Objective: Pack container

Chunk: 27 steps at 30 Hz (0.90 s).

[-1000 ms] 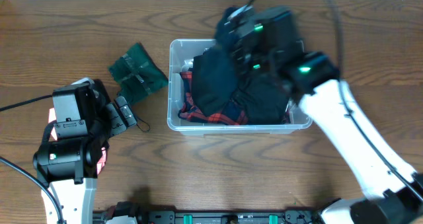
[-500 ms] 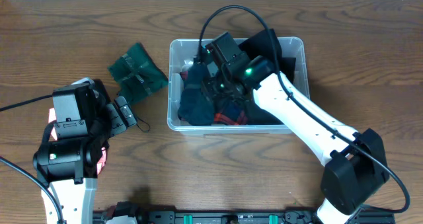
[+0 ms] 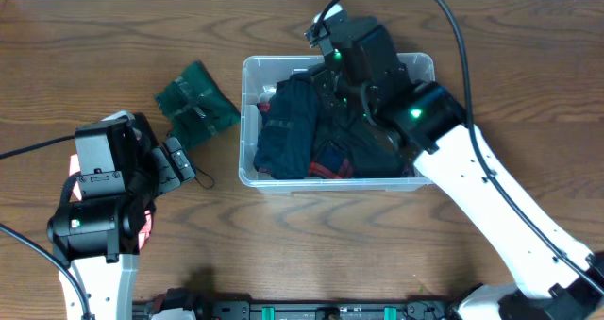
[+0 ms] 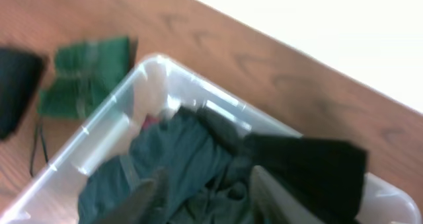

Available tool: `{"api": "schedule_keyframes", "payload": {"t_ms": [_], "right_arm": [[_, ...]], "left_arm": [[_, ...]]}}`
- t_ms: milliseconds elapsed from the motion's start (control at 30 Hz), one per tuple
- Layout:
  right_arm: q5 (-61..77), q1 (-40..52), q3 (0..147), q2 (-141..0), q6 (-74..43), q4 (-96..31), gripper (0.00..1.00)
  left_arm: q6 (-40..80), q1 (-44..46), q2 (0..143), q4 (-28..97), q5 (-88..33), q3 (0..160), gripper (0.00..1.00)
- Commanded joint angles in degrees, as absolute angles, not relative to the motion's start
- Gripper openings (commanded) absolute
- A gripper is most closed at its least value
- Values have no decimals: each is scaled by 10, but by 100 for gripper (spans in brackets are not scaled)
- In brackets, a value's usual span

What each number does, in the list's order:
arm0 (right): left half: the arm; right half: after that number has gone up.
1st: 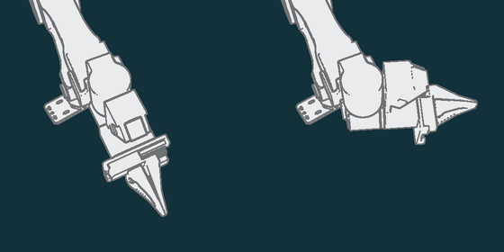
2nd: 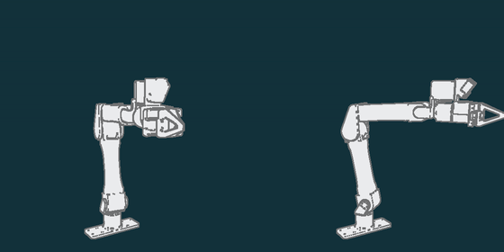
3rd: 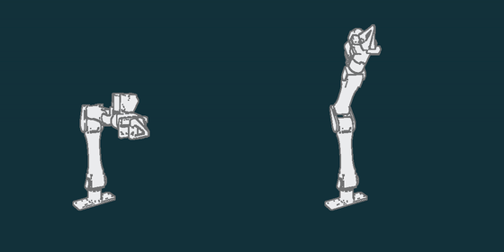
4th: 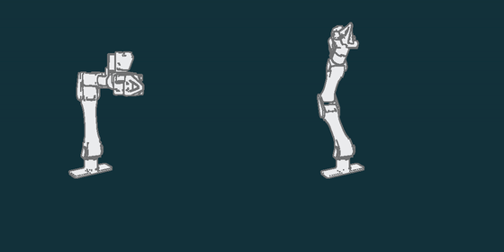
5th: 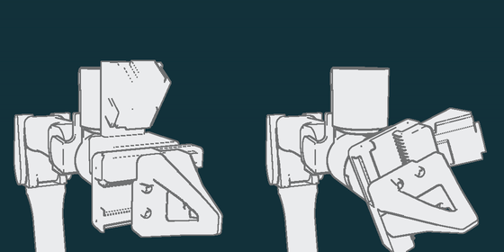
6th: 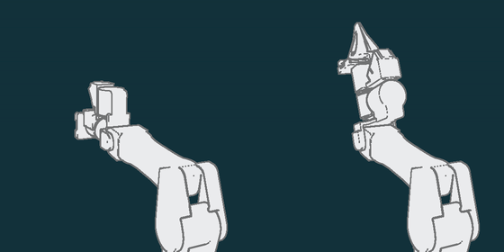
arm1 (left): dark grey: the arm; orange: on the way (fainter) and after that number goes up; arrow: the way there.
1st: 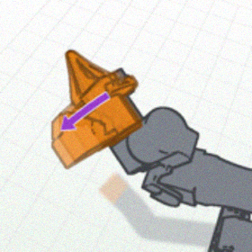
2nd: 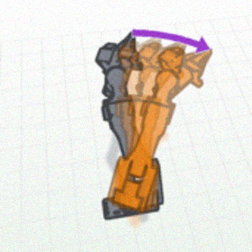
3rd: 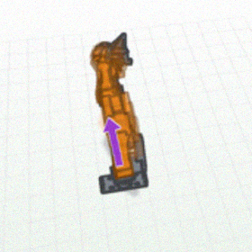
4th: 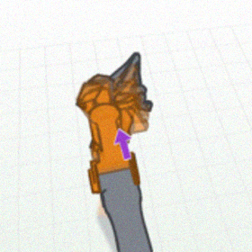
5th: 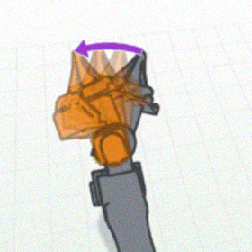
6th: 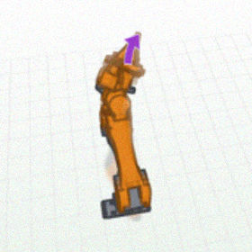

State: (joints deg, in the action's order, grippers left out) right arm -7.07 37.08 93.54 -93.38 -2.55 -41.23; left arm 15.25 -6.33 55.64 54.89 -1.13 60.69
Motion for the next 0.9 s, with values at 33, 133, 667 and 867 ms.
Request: {"api": "schedule_keyframes", "payload": {"t_ms": [33, 133, 667, 867], "right_arm": [[-25, 375, 913, -1037, -16, -434, 26], [18, 375, 911, -1109, -15, -437, 25], [-118, 320, 991, -1047, -2, -515, 45], [-94, 238, 971, -1020, -26, -538, 36]], "left_arm": [[157, -66, 557, 548, -8, 618, 98], [157, -66, 557, 548, -8, 618, 98], [157, -66, 557, 548, -8, 618, 98], [157, -66, 557, 548, -8, 618, 98]]}}
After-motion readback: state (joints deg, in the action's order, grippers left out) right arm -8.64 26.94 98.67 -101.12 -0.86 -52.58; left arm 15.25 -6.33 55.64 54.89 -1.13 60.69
